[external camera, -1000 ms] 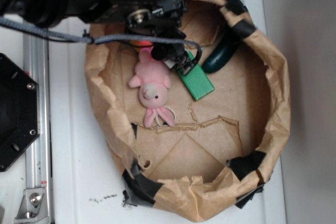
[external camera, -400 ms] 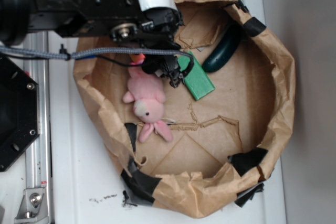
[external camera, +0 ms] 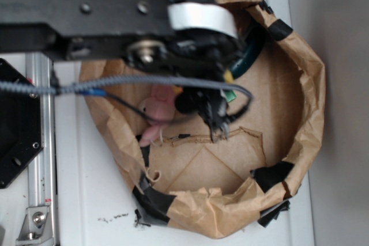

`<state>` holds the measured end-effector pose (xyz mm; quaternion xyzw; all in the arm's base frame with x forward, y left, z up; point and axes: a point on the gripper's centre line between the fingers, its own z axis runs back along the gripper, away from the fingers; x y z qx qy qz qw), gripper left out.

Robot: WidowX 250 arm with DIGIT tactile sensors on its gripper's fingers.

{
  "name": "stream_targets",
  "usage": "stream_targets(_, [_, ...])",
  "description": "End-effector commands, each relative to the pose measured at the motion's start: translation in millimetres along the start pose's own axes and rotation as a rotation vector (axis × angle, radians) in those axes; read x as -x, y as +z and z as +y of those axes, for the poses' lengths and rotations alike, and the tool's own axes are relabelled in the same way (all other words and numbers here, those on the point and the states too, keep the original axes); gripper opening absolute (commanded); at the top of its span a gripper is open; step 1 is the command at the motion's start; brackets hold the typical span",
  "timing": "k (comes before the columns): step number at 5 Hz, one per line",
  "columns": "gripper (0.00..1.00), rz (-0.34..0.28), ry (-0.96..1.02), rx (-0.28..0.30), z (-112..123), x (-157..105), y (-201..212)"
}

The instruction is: Grab the green sponge.

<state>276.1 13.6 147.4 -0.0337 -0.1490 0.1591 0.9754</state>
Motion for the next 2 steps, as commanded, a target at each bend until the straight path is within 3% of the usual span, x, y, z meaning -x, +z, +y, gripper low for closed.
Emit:
stream_targets(1, [0.00,0.050,-0.118,-0.075,-20.2,-24.3,21.1])
stream_targets(2, [0.00,0.041,-0.118,-0.087,-12.8,-24.1,20.8])
